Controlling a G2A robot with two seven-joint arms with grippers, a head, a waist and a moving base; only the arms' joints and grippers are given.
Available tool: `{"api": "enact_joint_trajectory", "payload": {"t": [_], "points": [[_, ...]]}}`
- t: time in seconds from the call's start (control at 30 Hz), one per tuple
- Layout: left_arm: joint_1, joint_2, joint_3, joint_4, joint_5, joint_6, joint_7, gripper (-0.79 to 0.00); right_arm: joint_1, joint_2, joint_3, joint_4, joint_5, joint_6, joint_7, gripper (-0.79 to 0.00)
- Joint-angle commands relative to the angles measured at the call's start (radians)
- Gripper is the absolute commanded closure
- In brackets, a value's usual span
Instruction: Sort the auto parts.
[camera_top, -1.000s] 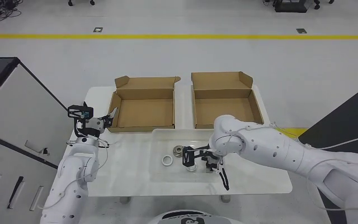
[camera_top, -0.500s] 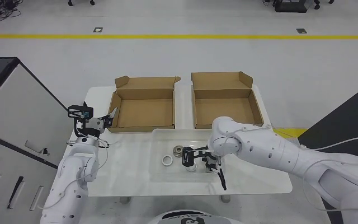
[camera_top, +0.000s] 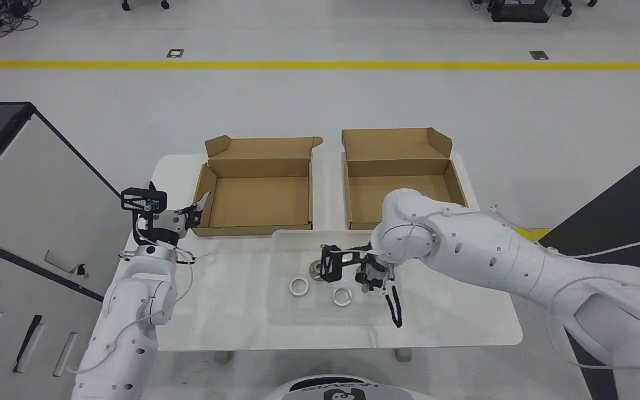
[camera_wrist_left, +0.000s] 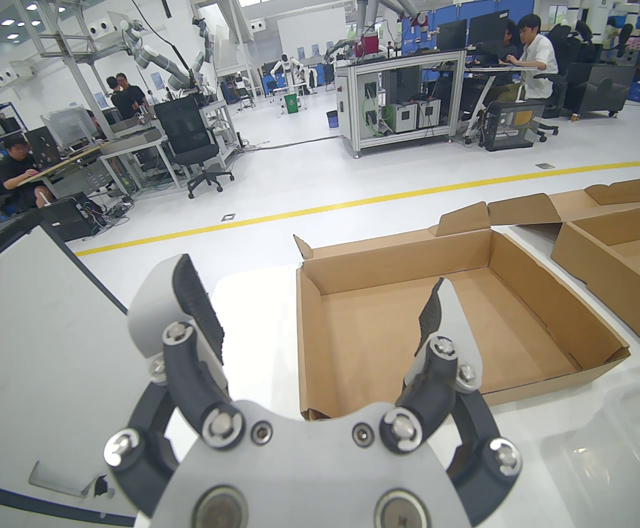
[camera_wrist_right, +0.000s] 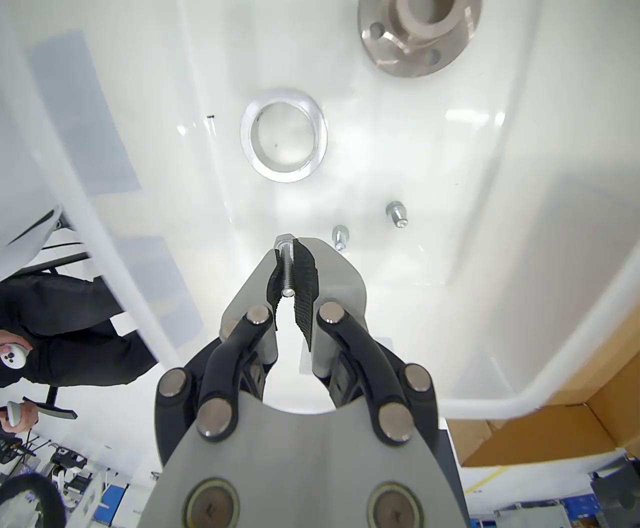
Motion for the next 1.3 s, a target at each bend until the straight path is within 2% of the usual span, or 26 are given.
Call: {"api": "enact_joint_trajectory", "payload": {"t": [0.0,0.27,0.47,0.83,0.97,1.1,1.27], "points": [[0.0,0.0,0.0,0.0,0.0,0.0,0.0,-0.785,0.015,0.018,0.04,-0.036,0.04,0.01,0.01,0.0],[0.0,0.0,0.0,0.0,0.0,0.0,0.0,-0.785,0.058,0.103,0.185,-0.2,0.146,0.07,0.071,0.0],[0.0,0.0,0.0,0.0,0.0,0.0,0.0,-0.785,0.07,0.152,0.265,-0.264,0.214,0.096,0.096,0.0],[0.0,0.0,0.0,0.0,0.0,0.0,0.0,-0.785,0.07,0.152,0.265,-0.264,0.214,0.096,0.096,0.0],[0.0,0.0,0.0,0.0,0.0,0.0,0.0,-0.785,0.061,0.16,0.322,-0.207,0.264,0.119,0.009,0.0],[0.0,0.0,0.0,0.0,0.0,0.0,0.0,-0.785,0.032,0.19,0.44,-0.092,0.439,0.13,-0.034,0.0],[0.0,0.0,0.0,0.0,0.0,0.0,0.0,-0.785,-0.079,0.238,0.6,0.033,0.684,0.092,-0.104,0.0]]}}
